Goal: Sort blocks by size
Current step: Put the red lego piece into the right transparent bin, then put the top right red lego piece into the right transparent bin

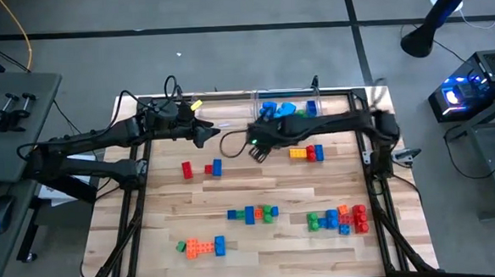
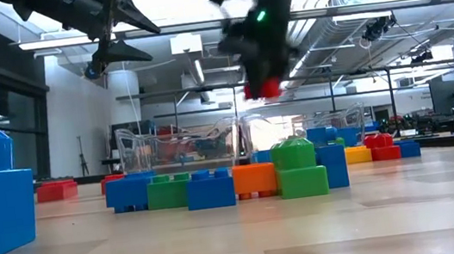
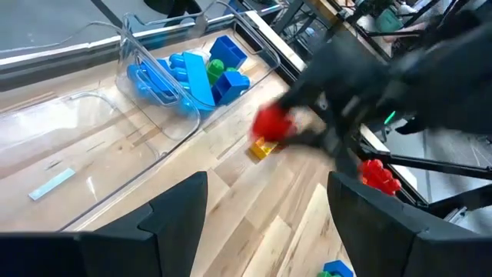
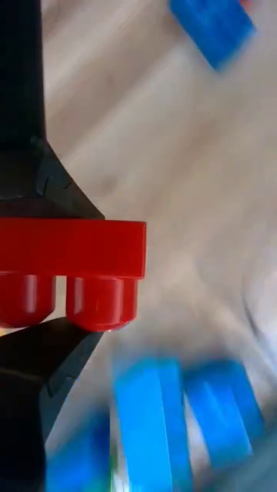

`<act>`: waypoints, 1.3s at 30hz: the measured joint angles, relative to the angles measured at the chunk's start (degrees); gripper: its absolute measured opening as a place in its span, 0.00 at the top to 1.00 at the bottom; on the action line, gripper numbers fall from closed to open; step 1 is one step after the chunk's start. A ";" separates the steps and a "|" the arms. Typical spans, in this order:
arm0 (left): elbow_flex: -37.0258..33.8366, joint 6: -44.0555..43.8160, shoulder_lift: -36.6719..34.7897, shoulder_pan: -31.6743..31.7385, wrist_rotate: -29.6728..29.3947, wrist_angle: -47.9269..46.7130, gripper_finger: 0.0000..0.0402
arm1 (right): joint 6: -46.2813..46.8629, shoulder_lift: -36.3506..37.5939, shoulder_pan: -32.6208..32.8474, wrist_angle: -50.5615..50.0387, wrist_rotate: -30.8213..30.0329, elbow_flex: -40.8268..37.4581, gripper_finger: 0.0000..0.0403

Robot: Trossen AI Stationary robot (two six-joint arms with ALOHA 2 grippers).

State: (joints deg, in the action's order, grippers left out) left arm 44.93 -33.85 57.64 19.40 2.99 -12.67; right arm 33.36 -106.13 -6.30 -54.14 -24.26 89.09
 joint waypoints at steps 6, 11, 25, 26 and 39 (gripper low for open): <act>0.00 -0.44 0.00 0.00 -1.09 0.02 0.37 | 1.02 8.96 -7.17 -10.83 -12.97 0.08 0.59; 0.00 -0.98 0.00 0.00 -1.32 0.05 0.37 | 3.85 9.88 -15.78 -14.88 -14.44 0.01 0.52; 0.00 -2.08 0.00 -0.02 -1.32 -0.17 0.37 | -4.94 12.35 -16.59 -13.88 -2.11 -0.33 0.20; 0.00 -2.07 0.00 -0.02 -1.32 -0.25 0.37 | -4.77 13.33 -15.48 -14.26 -2.00 -1.66 0.20; 0.00 -1.49 0.09 -0.02 -1.32 -0.74 0.37 | 24.95 34.16 -8.40 4.17 13.70 -38.82 0.20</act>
State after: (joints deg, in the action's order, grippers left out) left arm 44.93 -35.33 57.74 19.38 1.67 -13.41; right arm 58.31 -71.96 -14.70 -49.96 -10.56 50.27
